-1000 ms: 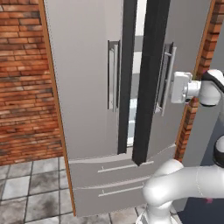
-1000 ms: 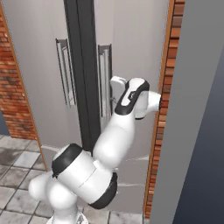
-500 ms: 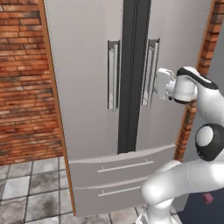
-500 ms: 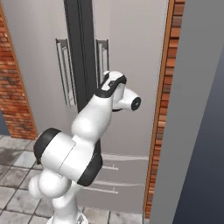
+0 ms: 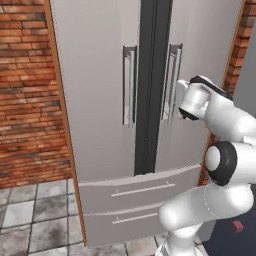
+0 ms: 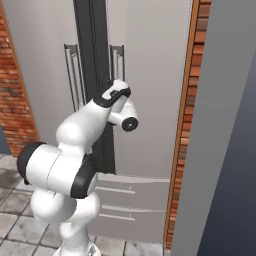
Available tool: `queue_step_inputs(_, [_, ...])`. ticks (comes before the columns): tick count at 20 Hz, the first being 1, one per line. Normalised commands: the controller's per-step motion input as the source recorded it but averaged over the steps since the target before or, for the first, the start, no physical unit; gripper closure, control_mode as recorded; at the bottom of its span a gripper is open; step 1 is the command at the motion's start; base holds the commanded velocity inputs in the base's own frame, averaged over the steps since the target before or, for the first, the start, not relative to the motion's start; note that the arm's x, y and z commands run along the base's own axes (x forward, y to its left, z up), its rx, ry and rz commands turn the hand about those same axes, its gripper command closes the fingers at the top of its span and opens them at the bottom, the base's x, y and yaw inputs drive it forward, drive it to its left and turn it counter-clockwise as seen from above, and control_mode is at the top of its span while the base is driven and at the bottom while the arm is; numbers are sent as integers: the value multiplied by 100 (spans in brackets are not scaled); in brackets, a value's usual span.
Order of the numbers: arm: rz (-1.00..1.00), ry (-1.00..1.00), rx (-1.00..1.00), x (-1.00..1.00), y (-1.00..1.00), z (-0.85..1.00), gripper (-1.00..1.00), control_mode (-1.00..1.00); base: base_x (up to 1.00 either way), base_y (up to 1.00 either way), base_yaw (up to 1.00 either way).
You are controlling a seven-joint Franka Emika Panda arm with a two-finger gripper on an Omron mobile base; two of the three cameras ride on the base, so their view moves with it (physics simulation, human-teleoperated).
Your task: Place the potato in the correct fridge rack based on whether it is a fruit or vegetable. Finally, close the fridge door.
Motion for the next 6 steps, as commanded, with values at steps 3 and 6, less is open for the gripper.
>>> queue_step_inputs(3, [-38,0,0,62,4,13,-100,-100,0,0,0])
queue_step_inputs(6, [-34,0,0,44,0,16,-100,-100,0,0,0])
